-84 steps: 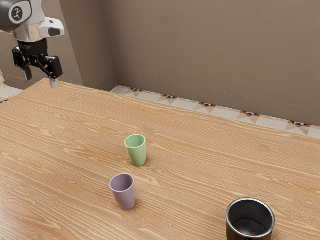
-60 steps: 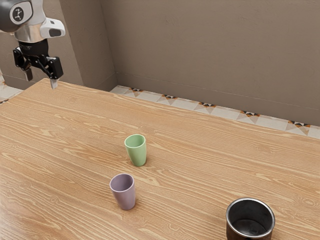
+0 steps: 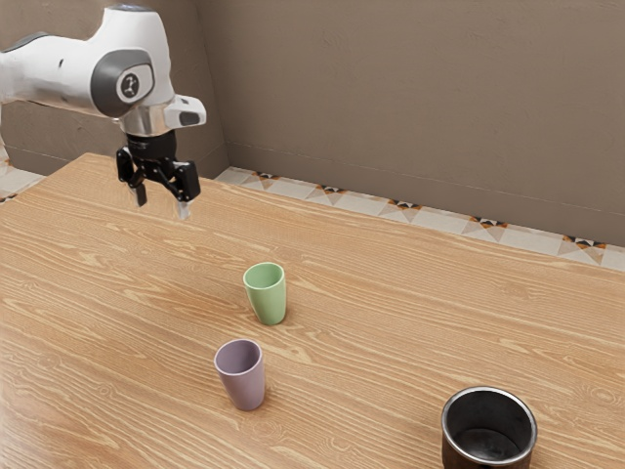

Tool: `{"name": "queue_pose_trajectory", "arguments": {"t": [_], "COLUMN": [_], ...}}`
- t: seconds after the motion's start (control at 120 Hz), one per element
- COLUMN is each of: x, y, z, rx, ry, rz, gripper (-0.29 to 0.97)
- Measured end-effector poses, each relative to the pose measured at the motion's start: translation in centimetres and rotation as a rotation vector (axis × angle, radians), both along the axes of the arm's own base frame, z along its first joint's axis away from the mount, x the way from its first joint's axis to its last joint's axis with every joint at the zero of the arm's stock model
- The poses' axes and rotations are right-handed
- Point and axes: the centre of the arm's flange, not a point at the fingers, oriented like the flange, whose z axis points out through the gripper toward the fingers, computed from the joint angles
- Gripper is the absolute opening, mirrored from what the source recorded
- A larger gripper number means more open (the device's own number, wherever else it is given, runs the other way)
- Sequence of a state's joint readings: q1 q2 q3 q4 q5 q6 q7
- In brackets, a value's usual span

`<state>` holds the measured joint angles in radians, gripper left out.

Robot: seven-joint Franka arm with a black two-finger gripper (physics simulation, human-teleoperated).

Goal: Place the left cup onto the right cup

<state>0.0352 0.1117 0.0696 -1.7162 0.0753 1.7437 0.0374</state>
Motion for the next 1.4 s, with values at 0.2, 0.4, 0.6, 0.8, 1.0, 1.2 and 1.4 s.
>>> {"name": "queue_pose_trajectory", "arguments": {"t": [0.2,0.4,0.6,0.8,1.0,1.2,1.4], "x": [3.0,4.7,5.4,6.0,6.6,7.3,7.7], "y": [-3.8,-6.3,-7.5,-8.0,-7.4,-7.1,-7.1], "z": [-4.9,-10.0,-13.5,-15.6,-16.9,-18.3,-19.9], "rx": [-0.014,-0.024,-0.028,-0.032,-0.038,-0.043,-0.046], "ry": [0.009,0.023,0.042,0.037,0.017,-0.001,-0.018], "rz": [-0.044,-0.074,-0.086,-0.087,-0.071,-0.064,-0.064], "gripper": [0.68,0.68,0.68,0.68,0.68,0.68,0.68]}}
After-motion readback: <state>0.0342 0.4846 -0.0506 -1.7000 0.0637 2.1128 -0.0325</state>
